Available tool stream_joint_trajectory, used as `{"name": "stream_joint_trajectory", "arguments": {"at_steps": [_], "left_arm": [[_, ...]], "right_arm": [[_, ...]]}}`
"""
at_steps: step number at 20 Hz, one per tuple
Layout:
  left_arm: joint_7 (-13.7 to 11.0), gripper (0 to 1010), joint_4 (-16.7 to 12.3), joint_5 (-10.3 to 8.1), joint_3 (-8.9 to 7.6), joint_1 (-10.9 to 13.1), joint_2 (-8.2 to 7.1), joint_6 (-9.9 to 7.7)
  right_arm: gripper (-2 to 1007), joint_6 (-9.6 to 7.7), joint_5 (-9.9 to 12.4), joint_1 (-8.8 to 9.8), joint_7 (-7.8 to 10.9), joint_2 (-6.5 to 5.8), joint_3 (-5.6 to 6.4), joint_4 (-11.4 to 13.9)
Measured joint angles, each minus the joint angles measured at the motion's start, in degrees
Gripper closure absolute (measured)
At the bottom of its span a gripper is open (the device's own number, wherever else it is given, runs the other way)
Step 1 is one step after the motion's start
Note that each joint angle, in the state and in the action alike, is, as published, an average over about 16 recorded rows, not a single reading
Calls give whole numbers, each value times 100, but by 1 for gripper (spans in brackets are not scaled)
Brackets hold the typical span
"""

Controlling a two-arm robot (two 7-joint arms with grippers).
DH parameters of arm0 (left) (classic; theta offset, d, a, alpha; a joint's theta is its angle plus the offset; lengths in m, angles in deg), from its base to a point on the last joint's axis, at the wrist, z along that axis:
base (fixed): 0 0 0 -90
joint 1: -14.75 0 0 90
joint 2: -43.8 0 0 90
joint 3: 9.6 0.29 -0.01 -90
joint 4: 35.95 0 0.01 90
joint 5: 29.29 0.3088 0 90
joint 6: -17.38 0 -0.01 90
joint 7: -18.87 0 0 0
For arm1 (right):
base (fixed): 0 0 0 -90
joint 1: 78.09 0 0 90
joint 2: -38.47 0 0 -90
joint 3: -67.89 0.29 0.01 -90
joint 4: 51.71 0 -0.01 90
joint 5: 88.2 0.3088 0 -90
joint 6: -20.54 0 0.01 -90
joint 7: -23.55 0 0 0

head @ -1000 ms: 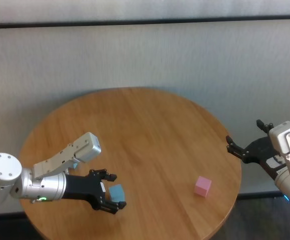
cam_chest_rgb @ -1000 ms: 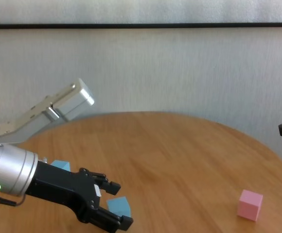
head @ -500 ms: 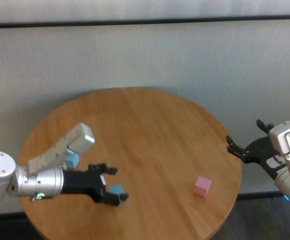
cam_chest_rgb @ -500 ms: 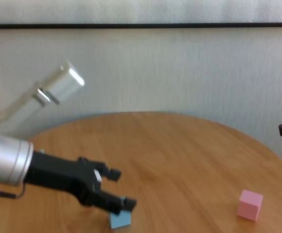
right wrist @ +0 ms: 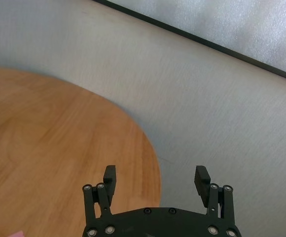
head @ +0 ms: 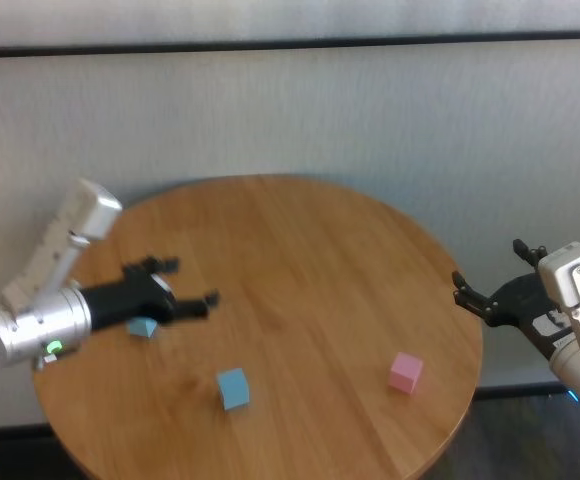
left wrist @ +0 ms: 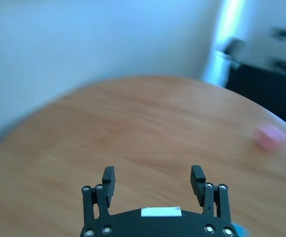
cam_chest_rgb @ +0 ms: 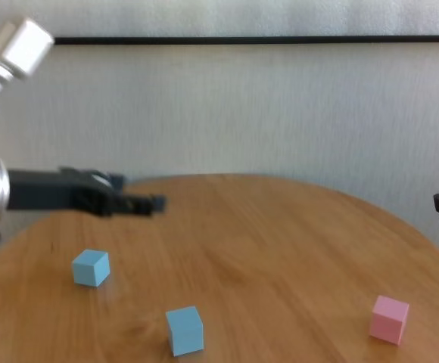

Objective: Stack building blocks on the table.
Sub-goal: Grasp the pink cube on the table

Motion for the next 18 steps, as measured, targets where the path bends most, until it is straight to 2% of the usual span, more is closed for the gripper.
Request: {"name": "stream_joint_trajectory", "arguments": {"at_steps": [4,9,13,18], "left_arm": [[458,8,-281,-165,-400,282,-51,-26],[723,8,-565,-276,-745,595,-144,0],[700,8,-689,-318,-862,746,-222,35],[609,8,-738,-347,-884,824,-291,61]], "right_arm": [[1,0,0,0,0,0,0,0],[0,0,0,0,0,0,0,0],[0,0,0,0,0,0,0,0],[0,0,0,-1,26,0,-3,3]]}}
